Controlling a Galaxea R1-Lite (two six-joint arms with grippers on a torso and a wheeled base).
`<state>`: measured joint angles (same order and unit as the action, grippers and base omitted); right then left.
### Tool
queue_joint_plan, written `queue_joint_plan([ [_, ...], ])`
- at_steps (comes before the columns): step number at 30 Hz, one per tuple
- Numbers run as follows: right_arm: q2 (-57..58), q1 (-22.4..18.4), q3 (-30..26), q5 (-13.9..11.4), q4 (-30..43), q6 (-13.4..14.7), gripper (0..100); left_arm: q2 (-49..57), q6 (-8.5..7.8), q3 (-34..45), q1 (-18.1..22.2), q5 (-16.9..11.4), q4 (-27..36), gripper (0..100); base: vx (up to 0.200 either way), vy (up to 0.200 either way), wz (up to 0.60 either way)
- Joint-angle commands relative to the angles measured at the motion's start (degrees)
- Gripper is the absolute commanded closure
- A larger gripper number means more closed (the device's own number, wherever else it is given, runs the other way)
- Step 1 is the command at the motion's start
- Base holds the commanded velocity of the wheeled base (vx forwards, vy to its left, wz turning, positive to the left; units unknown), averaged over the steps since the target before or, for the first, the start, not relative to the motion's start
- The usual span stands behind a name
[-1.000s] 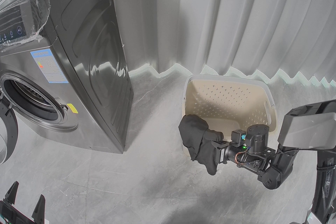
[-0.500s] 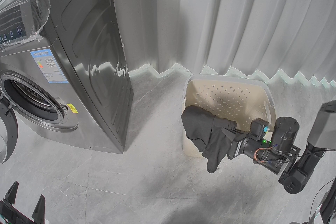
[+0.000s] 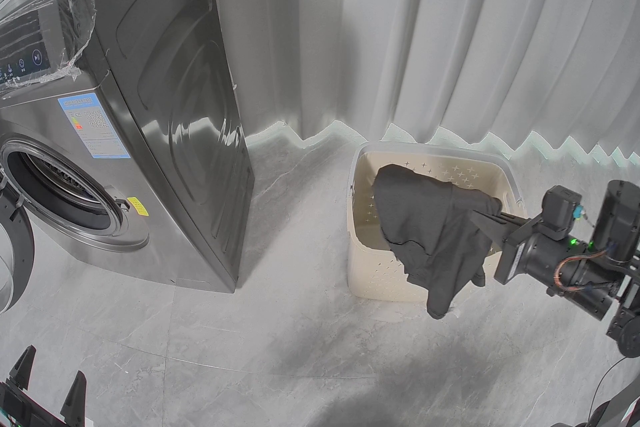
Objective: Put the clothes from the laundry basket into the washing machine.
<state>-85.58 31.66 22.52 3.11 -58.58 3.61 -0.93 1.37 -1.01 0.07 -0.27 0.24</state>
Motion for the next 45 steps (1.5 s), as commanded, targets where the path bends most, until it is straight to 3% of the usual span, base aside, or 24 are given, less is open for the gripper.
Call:
queue_joint_plan([
  [1, 16.5, 0.2, 1.7, 3.0, 10.4, -0.6, 100, 0.9, 0.13, 0.9, 0.0, 0.0, 0.0, 0, -0.200, 0.000, 0.00],
  [5, 18.6, -1.8, 1.6, 3.2, 15.1, -0.6, 100, 0.9, 0.04, 0.9, -0.1, 0.0, 0.0, 0, -0.200, 0.000, 0.00],
  [14, 20.7, -1.1, 1.3, 3.0, 19.2, -0.4, 100, 0.9, 0.04, 0.9, 0.0, 0.0, 0.0, 0, -0.067, 0.000, 0.00],
  [45, 19.6, 2.5, 2.3, 2.7, 18.5, 0.1, 100, 0.9, 0.30, 0.8, -0.1, 0.0, 0.0, 0, 0.000, 0.200, 0.00],
])
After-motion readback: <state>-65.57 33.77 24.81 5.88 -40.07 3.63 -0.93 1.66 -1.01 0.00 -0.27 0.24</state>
